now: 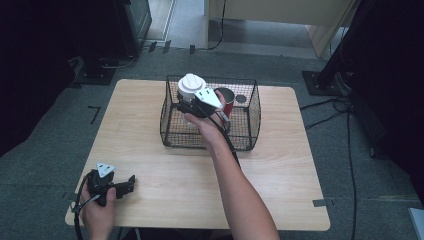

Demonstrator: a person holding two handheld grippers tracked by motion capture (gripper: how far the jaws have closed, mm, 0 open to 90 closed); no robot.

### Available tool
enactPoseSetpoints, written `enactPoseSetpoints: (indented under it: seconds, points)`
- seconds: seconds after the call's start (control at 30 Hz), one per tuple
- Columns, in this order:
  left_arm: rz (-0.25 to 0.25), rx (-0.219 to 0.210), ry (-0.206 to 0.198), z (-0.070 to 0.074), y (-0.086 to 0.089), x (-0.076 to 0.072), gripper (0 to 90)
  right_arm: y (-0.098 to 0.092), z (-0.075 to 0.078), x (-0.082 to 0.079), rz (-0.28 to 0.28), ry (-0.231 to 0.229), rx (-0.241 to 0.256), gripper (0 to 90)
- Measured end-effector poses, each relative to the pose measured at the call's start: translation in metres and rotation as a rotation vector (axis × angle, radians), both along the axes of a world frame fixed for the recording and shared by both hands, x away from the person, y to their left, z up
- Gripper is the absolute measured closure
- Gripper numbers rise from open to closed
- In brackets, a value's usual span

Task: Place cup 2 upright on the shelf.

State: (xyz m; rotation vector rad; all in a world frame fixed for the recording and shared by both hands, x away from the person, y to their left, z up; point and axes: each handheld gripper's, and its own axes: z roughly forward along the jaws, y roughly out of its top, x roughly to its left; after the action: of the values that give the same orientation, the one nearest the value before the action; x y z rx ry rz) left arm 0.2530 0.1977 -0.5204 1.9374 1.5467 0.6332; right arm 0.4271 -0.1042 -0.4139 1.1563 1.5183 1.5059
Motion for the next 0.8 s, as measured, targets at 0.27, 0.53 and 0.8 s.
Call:
enactPoseSetpoints:
  seconds: [0.27,0.53,0.8]
  points:
    - [0.0,0.0,0.0,0.0,0.0,0.0,0.0,0.002,-0.01,0.012,0.004,0.032,-0.037,15.8]
    - [0.0,-0.001,0.0,0.0,0.0,0.0,0.0,0.011,-0.021,0.018,0.039,0.067,-0.085,15.8]
    - [0.0,0.0,0.0,0.0,0.0,0.0,0.0,0.013,-0.03,0.021,0.053,0.099,-0.114,15.8]
